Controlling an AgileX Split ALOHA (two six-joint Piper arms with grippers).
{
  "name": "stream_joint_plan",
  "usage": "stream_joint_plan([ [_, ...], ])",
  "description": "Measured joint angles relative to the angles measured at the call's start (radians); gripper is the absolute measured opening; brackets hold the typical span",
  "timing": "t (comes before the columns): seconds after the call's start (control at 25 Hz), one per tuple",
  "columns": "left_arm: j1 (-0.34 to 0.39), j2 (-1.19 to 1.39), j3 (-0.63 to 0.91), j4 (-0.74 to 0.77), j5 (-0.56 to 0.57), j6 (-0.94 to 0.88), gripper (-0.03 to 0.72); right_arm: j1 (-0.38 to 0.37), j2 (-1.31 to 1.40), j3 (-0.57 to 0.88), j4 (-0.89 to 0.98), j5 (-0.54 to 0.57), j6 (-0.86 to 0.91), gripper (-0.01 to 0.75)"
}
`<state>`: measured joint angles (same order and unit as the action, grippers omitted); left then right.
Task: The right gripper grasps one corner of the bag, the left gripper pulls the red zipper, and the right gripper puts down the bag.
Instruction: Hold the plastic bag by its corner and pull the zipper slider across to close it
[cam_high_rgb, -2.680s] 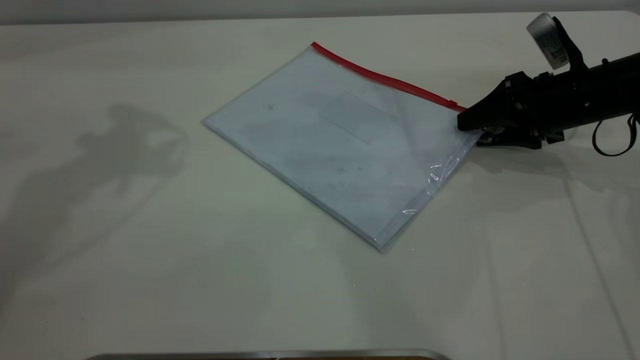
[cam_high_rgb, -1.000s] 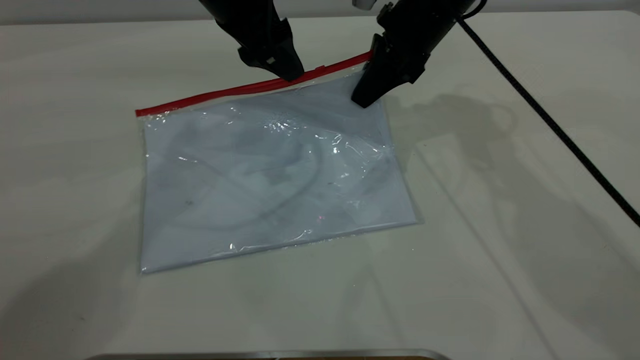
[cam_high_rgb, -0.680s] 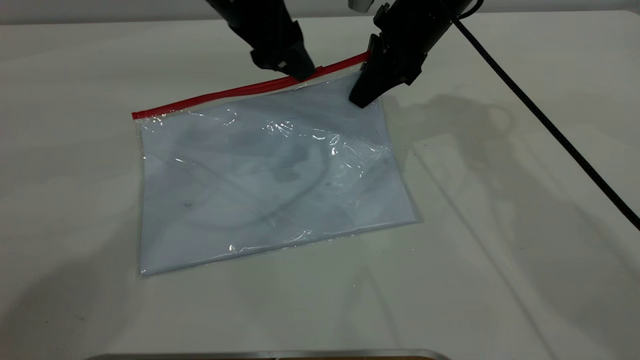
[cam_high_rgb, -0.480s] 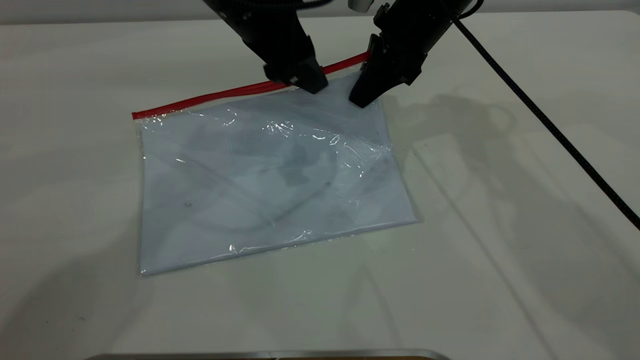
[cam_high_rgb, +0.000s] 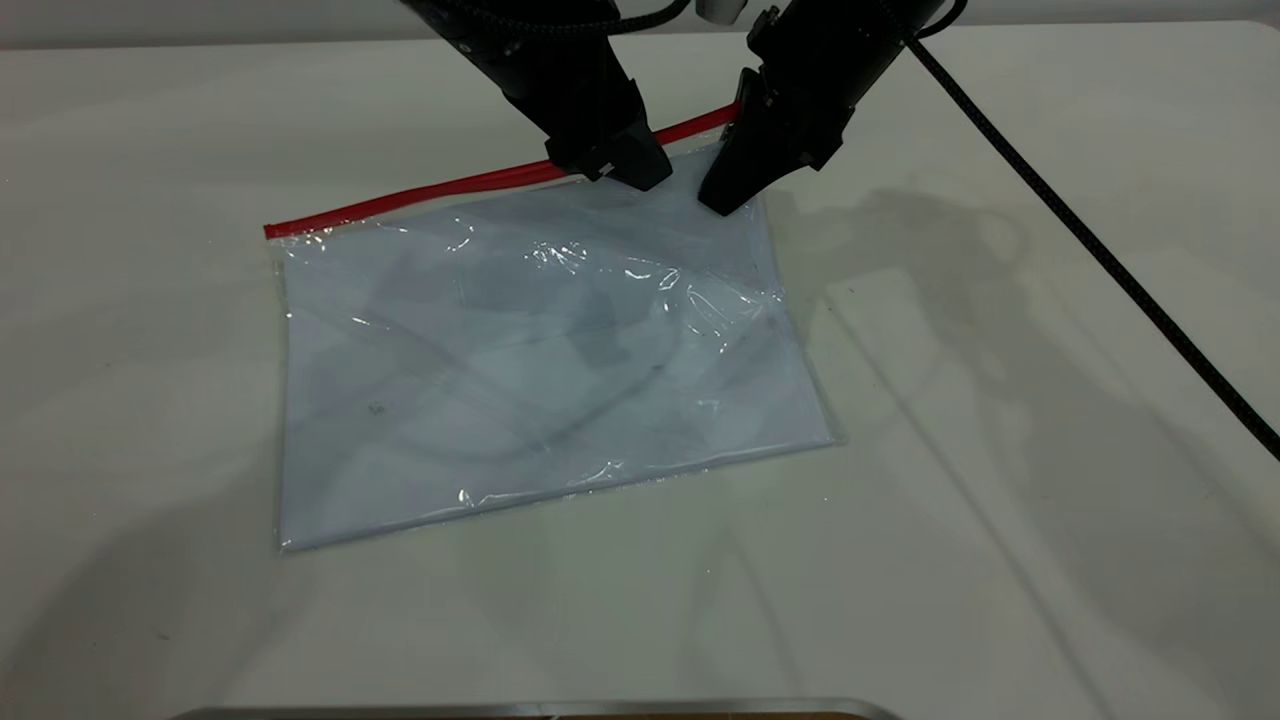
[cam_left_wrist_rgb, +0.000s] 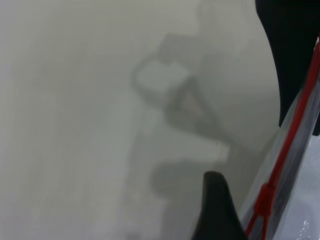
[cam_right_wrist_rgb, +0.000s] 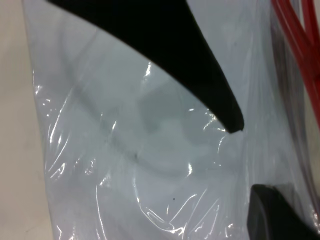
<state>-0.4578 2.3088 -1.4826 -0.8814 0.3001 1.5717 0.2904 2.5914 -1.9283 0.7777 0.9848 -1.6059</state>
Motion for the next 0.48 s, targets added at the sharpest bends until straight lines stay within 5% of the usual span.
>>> stream_joint_plan([
  [0.48, 0.000, 0.008, 0.000, 0.000, -0.008, 0.024, 0.250, 0.000, 0.000, 0.000, 0.000, 0.000, 0.012, 0.033],
])
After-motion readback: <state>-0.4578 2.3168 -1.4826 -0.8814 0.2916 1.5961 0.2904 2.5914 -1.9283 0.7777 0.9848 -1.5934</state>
